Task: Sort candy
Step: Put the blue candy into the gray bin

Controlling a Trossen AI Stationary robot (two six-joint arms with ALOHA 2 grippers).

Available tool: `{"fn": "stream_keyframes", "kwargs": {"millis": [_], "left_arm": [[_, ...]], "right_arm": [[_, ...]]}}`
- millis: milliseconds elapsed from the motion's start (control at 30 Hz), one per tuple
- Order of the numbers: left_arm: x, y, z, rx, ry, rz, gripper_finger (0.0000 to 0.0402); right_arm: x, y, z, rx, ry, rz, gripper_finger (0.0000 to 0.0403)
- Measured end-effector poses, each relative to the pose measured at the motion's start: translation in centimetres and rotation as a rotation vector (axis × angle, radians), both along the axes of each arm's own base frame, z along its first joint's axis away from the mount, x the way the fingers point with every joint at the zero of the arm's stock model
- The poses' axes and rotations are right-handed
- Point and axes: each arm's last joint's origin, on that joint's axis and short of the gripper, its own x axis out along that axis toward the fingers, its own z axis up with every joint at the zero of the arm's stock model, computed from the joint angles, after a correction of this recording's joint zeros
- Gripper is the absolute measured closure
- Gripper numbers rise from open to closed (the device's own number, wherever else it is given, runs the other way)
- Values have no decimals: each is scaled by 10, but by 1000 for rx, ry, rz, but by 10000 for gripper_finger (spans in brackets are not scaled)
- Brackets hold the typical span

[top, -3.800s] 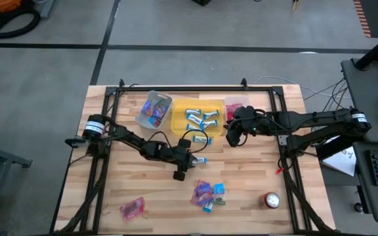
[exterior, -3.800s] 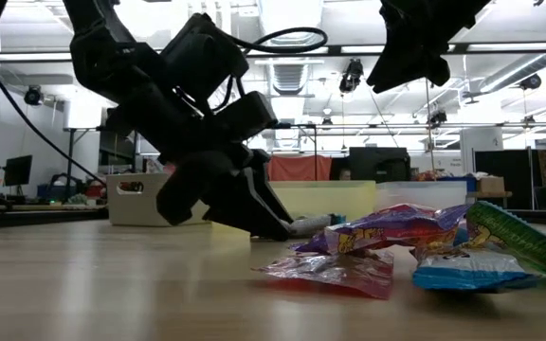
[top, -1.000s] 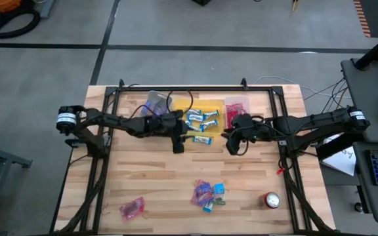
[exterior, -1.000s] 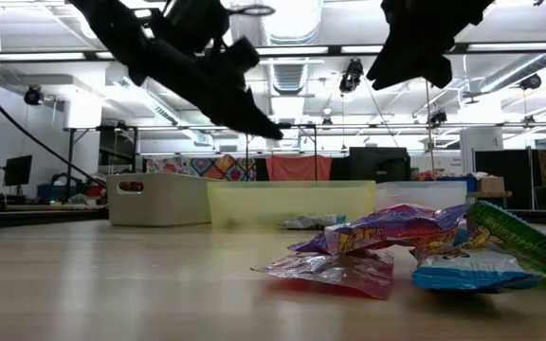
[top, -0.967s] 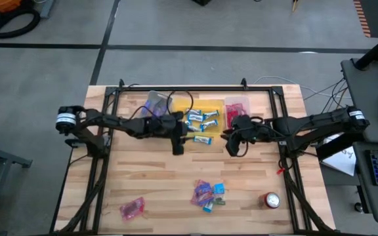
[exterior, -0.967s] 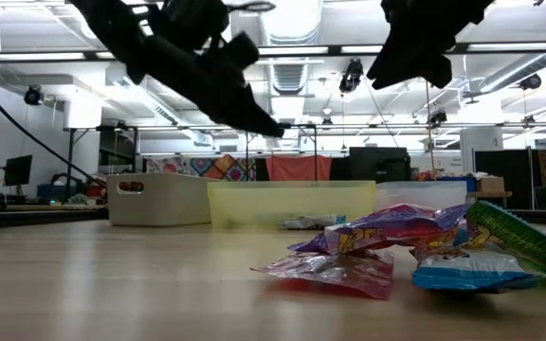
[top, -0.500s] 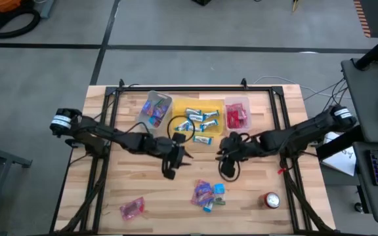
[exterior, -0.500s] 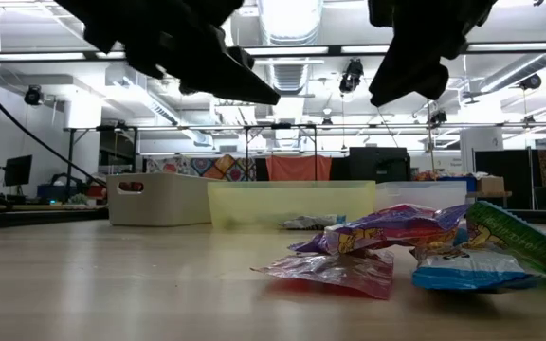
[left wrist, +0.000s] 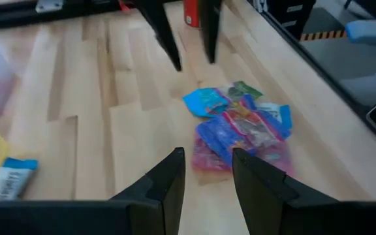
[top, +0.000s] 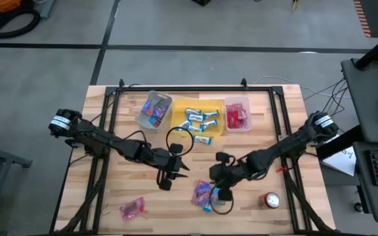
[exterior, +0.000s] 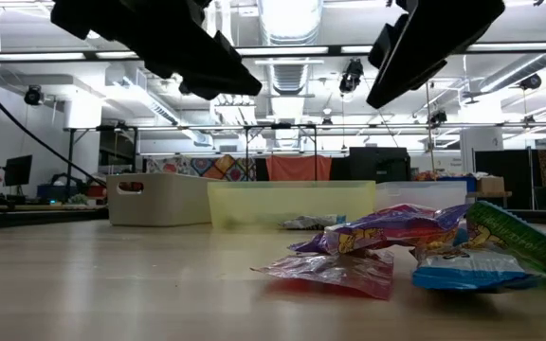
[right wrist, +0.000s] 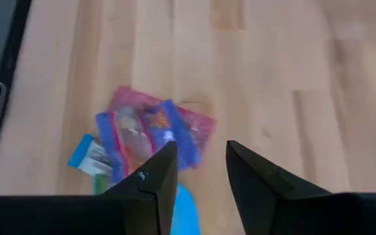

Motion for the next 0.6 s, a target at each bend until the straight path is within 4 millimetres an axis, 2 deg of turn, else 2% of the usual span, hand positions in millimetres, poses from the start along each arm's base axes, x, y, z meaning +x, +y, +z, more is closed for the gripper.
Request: {"fn": "stream_keyframes", "kwargs": {"millis": [267,433,600], "left_arm": [[-5,-10,-1,-94,51,37,290],[-17,-22,3,-55,66,113,290],[-30,-37,14,-10,10,170,290]], "right_arm": [[21,27,-16,21,76,63,264],[26,37,-24,39,140,57,264],[31,42,-24,59,130,-7,264]]}}
